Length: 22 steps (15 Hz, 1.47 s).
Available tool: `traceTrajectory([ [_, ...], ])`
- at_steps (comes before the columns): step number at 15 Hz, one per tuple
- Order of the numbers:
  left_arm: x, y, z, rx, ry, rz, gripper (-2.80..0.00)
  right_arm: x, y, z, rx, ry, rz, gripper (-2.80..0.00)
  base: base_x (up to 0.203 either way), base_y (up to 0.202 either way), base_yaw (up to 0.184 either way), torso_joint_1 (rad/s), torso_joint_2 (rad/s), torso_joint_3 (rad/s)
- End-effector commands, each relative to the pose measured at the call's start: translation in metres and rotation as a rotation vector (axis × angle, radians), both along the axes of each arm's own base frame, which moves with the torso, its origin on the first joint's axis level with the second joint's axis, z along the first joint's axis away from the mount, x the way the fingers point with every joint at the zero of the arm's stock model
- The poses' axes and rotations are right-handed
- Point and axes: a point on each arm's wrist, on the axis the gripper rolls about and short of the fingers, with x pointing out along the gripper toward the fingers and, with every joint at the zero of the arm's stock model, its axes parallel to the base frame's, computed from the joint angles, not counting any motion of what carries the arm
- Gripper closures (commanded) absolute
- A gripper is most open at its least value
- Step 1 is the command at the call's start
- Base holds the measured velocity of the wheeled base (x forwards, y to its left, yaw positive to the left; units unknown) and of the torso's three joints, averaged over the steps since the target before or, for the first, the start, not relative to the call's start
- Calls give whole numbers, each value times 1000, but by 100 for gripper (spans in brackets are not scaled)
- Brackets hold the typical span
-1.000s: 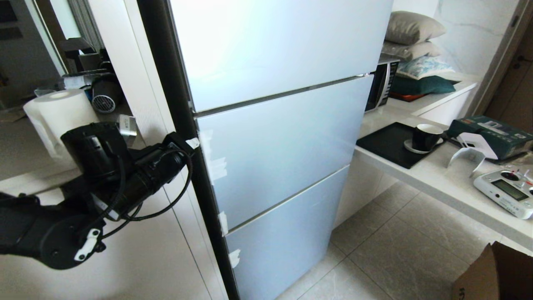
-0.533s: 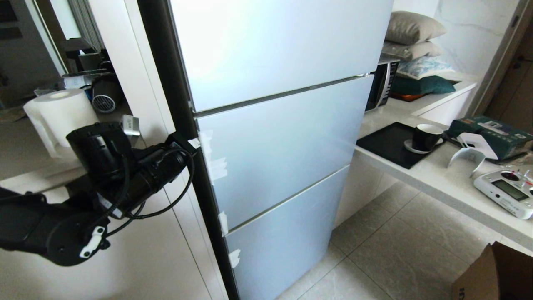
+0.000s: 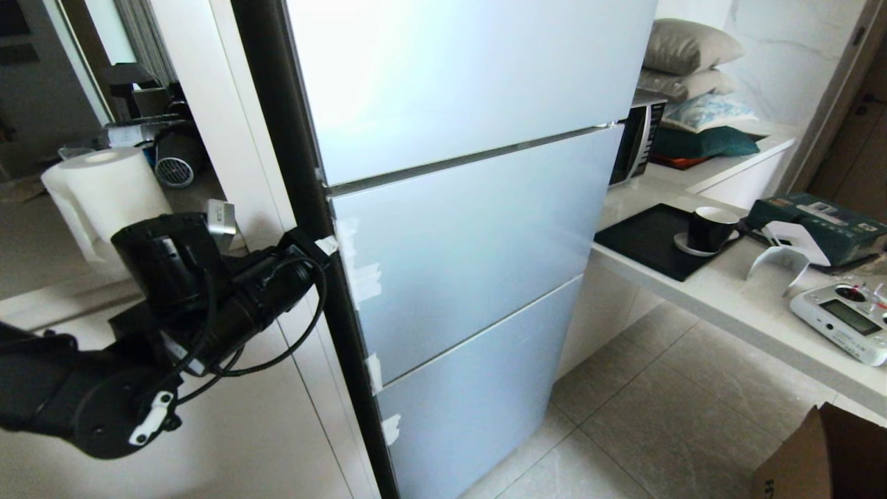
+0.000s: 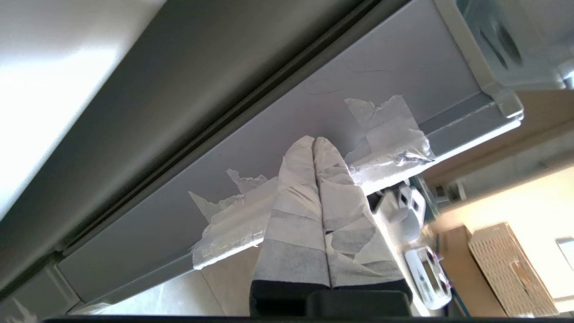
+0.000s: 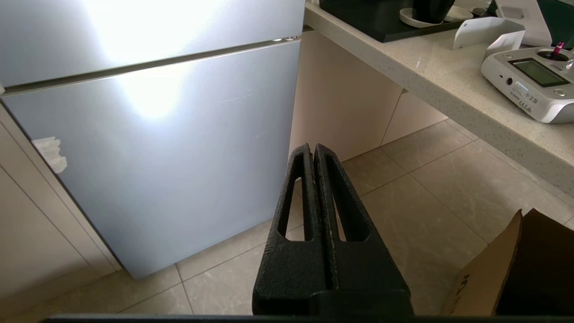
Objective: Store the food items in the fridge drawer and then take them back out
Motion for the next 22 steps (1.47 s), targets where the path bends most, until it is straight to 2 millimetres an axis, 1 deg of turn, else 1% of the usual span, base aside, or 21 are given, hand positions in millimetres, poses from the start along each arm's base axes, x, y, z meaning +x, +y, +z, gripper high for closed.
traceTrajectory([
  [1, -1, -4, 1, -11, -16, -13, 0, 0, 0, 0, -1, 0, 1, 0, 0, 0, 0, 0, 0, 0],
  [4, -2, -9, -1, -10, -18, -28, 0, 0, 0, 0, -1, 1, 1, 0, 0, 0, 0, 0, 0, 0],
  [6, -6, -7, -4, 1, -9, -27, 0, 0, 0, 0, -1, 0, 1, 0, 0, 0, 0, 0, 0, 0],
  [9, -19, -7, -10, 22, -28, -44, 0, 0, 0, 0, -1, 0, 1, 0, 0, 0, 0, 0, 0, 0],
  [11, -31, -15, -14, 16, -54, -83, 0, 0, 0, 0, -1, 0, 1, 0, 0, 0, 0, 0, 0, 0],
  [14, -49, -24, -14, 25, -61, -138, 0, 0, 0, 0, -1, 0, 1, 0, 0, 0, 0, 0, 0, 0],
  [18, -78, -31, -6, 14, -81, -224, 0, 0, 0, 0, -1, 0, 1, 0, 0, 0, 0, 0, 0, 0],
  [22, -119, -47, 5, -18, -120, -377, 0, 0, 0, 0, -1, 0, 1, 0, 0, 0, 0, 0, 0, 0],
])
